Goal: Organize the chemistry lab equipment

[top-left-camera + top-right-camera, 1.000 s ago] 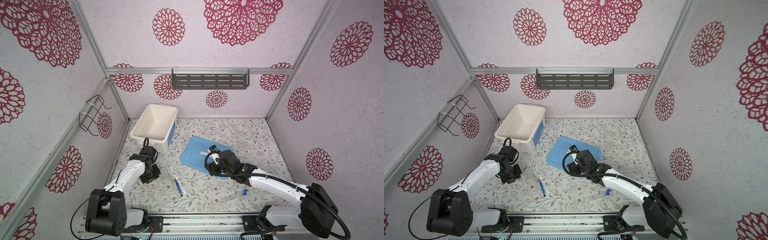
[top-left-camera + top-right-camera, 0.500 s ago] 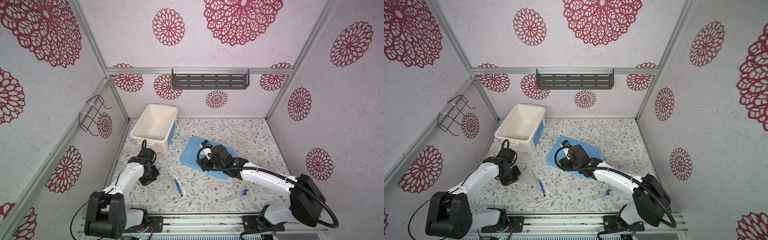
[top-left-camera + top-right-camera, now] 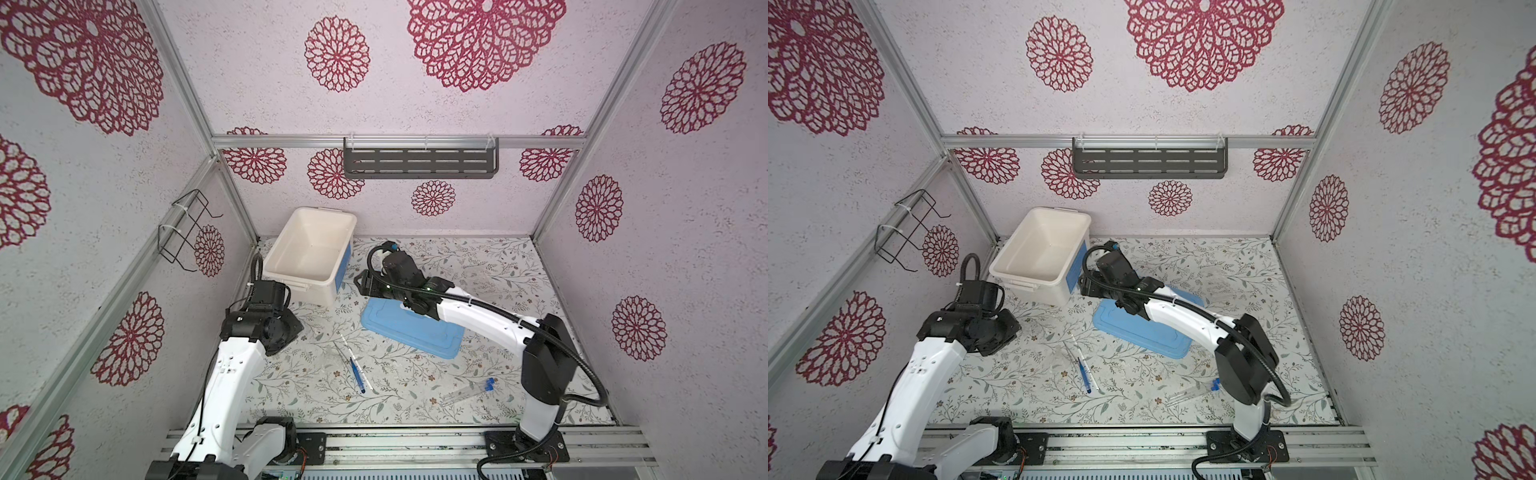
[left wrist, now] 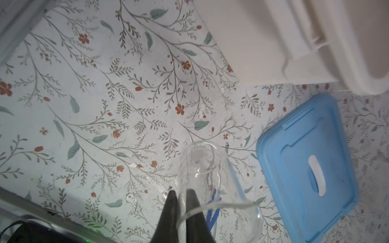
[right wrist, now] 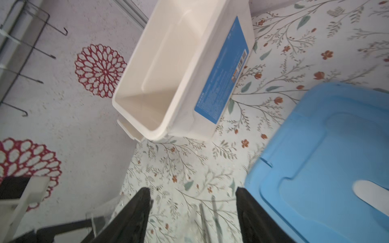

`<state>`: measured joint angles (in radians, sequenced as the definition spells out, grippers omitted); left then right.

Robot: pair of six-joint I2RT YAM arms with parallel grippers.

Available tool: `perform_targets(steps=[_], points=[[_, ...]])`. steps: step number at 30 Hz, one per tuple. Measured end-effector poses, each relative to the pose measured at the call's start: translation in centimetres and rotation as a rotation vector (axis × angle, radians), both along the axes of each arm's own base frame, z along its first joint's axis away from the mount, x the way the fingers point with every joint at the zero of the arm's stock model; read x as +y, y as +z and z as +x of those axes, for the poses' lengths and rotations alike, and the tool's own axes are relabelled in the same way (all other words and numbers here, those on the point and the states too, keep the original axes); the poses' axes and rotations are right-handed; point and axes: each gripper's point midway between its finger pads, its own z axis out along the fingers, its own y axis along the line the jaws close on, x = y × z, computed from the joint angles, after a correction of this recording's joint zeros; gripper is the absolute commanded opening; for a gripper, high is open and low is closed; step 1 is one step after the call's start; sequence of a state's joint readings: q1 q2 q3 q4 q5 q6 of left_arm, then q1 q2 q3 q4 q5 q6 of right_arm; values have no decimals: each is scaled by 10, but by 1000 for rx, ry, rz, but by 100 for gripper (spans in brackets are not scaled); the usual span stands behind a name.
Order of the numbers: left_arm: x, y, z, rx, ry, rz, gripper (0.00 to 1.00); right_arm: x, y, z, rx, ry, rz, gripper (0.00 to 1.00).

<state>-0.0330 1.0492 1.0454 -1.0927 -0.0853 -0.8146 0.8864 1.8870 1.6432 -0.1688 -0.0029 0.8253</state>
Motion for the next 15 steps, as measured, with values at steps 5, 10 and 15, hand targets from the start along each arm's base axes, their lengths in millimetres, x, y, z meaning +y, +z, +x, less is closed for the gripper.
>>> perform_targets(steps=[5, 10, 15], points=[[10, 40, 6, -107, 14, 52, 0, 42, -5, 13, 55, -38, 23, 62], [19, 66, 14, -156, 19, 99, 0, 68, -16, 25, 68, -69, -3, 58], [31, 88, 26, -192, 27, 166, 0, 87, -31, 46, 67, -94, -23, 49]])
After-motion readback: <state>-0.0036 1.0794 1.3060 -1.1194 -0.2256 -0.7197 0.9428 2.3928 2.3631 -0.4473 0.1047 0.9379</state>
